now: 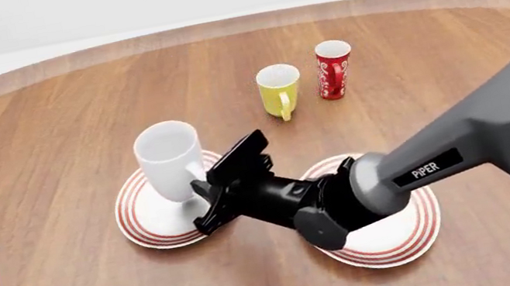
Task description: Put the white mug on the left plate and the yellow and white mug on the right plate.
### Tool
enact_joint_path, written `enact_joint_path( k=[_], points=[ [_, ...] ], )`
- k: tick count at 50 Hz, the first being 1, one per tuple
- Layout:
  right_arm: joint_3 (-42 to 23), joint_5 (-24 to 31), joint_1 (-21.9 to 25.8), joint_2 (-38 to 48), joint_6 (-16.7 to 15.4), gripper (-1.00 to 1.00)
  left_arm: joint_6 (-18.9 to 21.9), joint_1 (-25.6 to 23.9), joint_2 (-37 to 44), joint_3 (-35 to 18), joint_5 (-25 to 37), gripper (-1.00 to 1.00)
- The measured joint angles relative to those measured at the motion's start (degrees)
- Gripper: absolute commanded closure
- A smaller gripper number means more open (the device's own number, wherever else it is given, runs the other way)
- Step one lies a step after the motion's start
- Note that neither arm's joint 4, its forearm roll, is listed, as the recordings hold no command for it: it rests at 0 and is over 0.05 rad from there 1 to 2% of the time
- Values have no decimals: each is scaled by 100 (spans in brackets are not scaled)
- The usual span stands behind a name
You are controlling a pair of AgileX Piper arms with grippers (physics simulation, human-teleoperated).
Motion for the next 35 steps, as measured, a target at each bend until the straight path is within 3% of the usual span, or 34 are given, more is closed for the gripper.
enact_joint_path(
  k=[27,28,35],
  points=[
    [-153,149,42,205,25,100,0,0,0,0,0,-100],
    [-160,157,46,211,16,-100,0,0,0,0,0,-100],
    [-208,193,69,244,1,-100,0,0,0,0,0,-100]
  ],
)
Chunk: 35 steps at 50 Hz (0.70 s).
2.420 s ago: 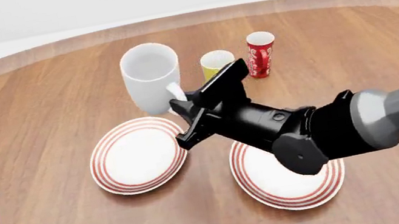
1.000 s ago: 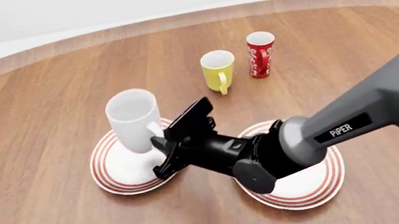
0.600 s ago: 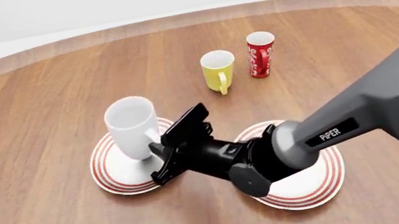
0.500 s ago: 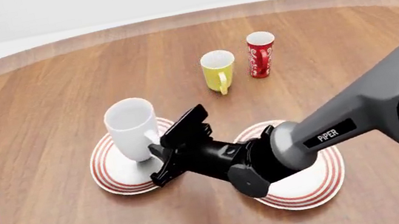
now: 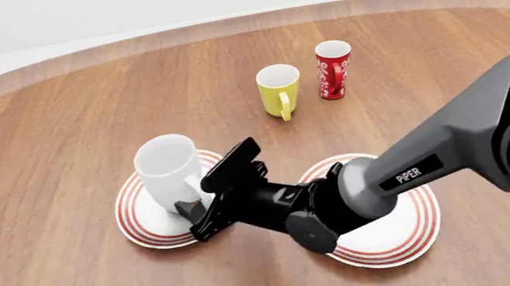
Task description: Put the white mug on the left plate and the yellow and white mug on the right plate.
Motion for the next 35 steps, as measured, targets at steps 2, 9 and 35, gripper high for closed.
enact_joint_path(
  k=[2,9,35],
  points=[
    [-4,4,5,6,-2,-100,0,0,0,0,0,-100],
    [-8,11,15,22,0,-100,0,0,0,0,0,-100],
    [360,-55,-56,-430,15,-100,0,0,0,0,0,-100]
  ],
)
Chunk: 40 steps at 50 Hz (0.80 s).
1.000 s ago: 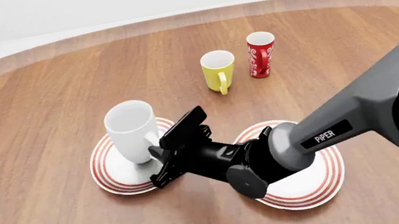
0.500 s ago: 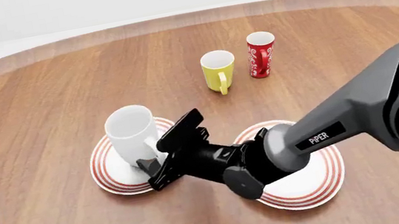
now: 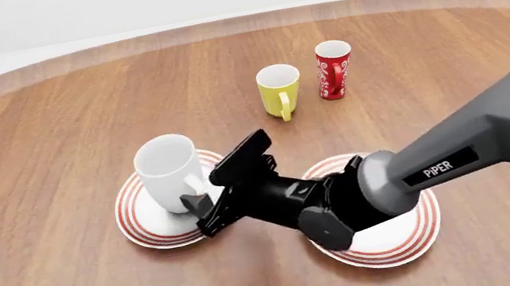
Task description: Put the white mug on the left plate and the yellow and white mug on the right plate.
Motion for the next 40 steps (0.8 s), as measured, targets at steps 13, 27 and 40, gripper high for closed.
enact_joint_path(
  k=[13,27,40],
  points=[
    [390,-103,-200,-550,-78,-100,0,0,0,0,0,-100],
    [680,-160,-518,-1076,-201,-100,0,0,0,0,0,-100],
    [863,-319,-968,-1468,-219,-100,0,0,0,0,0,-100]
  ],
)
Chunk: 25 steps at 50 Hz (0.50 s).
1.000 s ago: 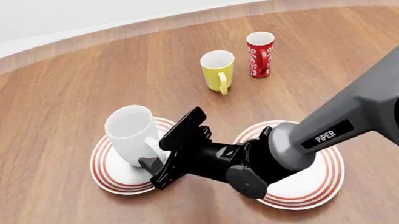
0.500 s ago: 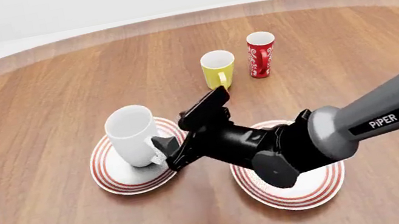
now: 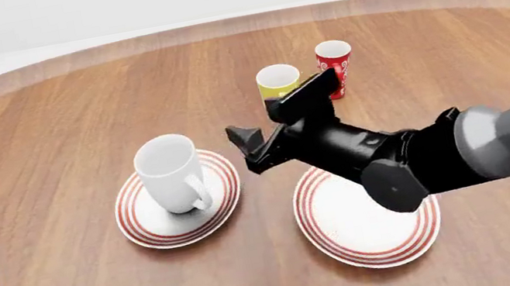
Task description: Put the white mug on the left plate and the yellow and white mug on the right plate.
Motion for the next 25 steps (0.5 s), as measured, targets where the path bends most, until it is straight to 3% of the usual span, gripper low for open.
enact_joint_path(
  k=[25],
  points=[
    [-137,-194,-1043,-204,-171,-100,0,0,0,0,0,-100]
  ],
)
